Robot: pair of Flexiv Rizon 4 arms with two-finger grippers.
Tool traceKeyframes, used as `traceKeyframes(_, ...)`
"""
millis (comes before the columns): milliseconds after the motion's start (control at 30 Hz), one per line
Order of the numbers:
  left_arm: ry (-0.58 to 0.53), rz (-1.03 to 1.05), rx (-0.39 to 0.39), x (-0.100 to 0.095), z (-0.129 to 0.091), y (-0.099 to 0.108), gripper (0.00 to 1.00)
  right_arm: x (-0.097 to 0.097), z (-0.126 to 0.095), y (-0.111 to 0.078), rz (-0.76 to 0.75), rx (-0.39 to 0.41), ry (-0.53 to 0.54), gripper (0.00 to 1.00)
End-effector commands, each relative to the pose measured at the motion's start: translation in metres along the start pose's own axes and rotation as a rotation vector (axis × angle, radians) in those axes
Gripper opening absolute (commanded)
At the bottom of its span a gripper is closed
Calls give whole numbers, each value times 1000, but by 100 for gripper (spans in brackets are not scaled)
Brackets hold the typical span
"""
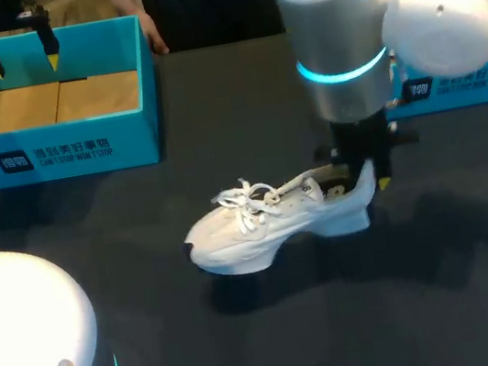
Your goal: Take the shoe out of the shoebox, open the shoe tongue, remove and reinsert the insole, then place the shoe into the shoebox
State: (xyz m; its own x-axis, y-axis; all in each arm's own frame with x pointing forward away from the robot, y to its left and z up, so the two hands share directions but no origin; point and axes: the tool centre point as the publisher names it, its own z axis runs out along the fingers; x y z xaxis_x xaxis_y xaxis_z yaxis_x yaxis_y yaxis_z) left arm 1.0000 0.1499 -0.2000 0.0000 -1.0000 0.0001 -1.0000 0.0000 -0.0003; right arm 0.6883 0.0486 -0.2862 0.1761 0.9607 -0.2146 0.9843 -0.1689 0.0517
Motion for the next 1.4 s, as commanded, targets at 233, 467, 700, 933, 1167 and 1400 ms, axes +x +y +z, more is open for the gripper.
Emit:
traceKeyframes(233, 0, 0, 0, 0, 0, 0, 100, 60, 34, -29, -36, -10, -34, 0)
traceKeyframes(467, 0, 0, 0, 0, 0, 0, 100, 71, 46, -33, -47, -5, -41, 0)
traceKeyframes(700, 0, 0, 0, 0, 0, 0, 100, 78, 55, -35, -27, -5, -63, 0)
traceKeyframes(933, 0, 0, 0, 0, 0, 0, 100, 76, 74, -35, -21, 15, -49, 0)
traceKeyframes(1167, 0, 0, 0, 0, 0, 0, 100, 80, 88, -41, -22, 37, -35, 0)
traceKeyframes(1400, 0, 0, 0, 0, 0, 0, 100, 79, 94, -45, -23, 44, 6, 0)
